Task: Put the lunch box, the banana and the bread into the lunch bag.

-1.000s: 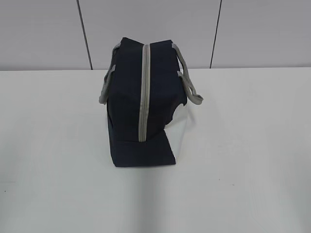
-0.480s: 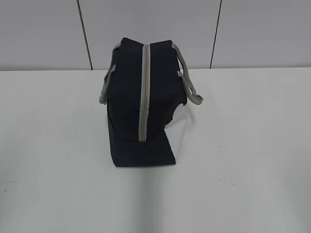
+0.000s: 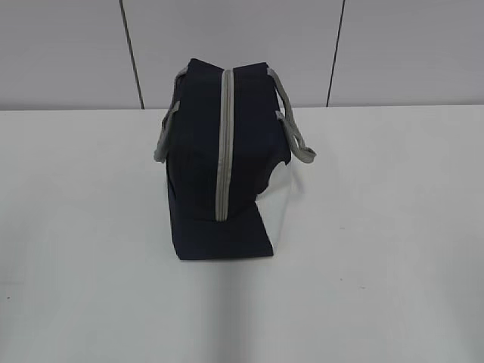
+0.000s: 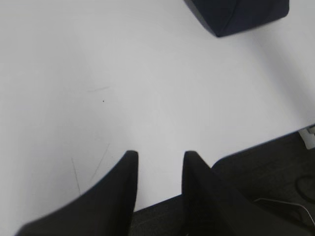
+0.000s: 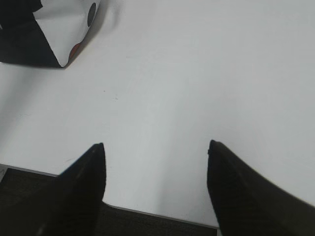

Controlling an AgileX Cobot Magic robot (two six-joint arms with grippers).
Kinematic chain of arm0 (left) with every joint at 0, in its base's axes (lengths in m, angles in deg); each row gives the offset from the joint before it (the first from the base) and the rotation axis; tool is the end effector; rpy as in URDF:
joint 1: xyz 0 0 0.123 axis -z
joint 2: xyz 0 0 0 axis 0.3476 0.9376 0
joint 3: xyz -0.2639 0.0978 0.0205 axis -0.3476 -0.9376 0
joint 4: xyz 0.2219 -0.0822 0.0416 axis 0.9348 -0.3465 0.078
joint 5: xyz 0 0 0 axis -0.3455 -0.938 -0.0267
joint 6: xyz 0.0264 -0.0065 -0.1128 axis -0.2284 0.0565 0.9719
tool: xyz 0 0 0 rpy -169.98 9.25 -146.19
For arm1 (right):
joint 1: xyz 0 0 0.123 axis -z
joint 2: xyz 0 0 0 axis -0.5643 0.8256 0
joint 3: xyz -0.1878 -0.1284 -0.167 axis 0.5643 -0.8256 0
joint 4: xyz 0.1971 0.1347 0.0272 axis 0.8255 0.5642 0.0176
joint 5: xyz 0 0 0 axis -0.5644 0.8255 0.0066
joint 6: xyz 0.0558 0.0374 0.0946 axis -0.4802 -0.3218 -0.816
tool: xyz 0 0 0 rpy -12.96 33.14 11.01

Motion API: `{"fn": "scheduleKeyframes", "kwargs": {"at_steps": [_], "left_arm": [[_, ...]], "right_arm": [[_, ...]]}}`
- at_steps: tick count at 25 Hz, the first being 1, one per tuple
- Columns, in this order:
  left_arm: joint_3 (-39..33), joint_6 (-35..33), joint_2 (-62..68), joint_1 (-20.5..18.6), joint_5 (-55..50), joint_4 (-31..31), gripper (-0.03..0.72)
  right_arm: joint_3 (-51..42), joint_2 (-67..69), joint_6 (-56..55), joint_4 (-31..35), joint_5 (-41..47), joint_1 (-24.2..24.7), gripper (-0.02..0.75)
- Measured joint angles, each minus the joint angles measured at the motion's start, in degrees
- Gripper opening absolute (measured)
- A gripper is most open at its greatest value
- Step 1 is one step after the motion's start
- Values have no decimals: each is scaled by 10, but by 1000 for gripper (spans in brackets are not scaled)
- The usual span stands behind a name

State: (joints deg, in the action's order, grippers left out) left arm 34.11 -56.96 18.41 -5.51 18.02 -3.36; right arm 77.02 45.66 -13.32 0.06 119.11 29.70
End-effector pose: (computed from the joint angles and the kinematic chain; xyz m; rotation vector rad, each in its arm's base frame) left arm 0.0389 -0.0137 0.2566 0.3684 2.2912 -0.1397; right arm 0.0083 0.0014 0.2531 -0.2054 2.1379 -0.0071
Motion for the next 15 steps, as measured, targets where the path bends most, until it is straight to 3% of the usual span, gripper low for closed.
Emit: {"fn": "scheduleKeyframes", "kwargs": {"at_steps": [9,15], "left_arm": [[0,0,-104,-107,-2,0,235],[0,0,-153,-149,-4,0,235]], "right_arm": [[0,-5,0,0,0,53,478],[0,-24,0,0,0,76,478]]}}
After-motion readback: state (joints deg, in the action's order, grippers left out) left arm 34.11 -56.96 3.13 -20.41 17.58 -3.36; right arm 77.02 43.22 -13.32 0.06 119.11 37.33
